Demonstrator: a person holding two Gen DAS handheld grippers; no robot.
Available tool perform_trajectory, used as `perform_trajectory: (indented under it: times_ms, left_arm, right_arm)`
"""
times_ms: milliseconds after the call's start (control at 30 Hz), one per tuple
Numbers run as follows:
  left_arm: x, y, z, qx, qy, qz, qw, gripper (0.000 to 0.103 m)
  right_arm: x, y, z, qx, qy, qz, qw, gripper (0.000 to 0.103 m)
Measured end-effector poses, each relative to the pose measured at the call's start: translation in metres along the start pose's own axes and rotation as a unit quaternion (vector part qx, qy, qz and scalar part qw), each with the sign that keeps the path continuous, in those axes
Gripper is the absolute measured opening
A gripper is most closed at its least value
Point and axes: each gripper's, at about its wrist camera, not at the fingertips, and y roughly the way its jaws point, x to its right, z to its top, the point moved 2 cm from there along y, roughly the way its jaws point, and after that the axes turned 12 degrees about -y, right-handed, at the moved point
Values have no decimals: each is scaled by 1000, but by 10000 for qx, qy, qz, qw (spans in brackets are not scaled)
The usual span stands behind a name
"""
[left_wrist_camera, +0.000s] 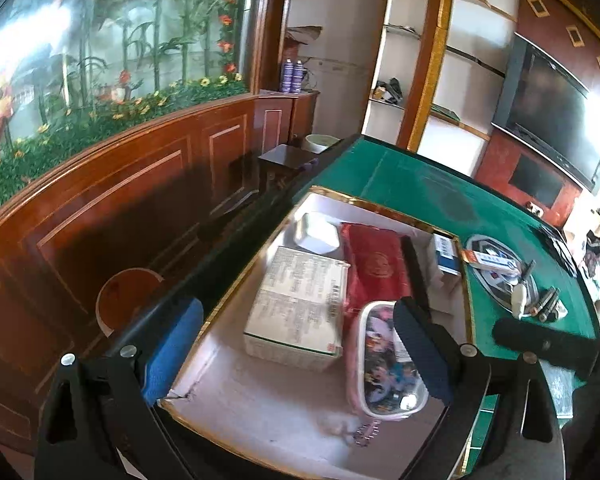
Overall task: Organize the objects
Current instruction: 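Move both grippers from the tray to the round black device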
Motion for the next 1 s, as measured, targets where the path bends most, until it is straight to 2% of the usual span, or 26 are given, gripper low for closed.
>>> perform_trajectory:
  times_ms: [333,467,633,733,900,1000]
  left_arm:
    - [62,-5,-17,-109,635,-124,9978,96]
    - [93,-6,-28,-206,912,-227,9954,96]
    - [121,1,-25,-665,852,-683,9918,96]
    - [136,4,-14,-657,800,-786,9915,96]
    - [180,16,18,-656,839,-958,9897,96]
    - [218,31,24,-522,1261,-1062,9849,100]
  right_arm:
    - [73,-62,-18,504,579,-342,9965,98]
    - [106,-97,-24,722,755,-617,9926,98]
    - [137,-171,-18,949,563,-1287,9855,98]
    - [156,-233,-9,1063,434,-1882,9754,98]
    - [167,-318,22,1278,159,-2557,9581,101]
    - [162,-352,44,1459,-66,-2918,9453,103]
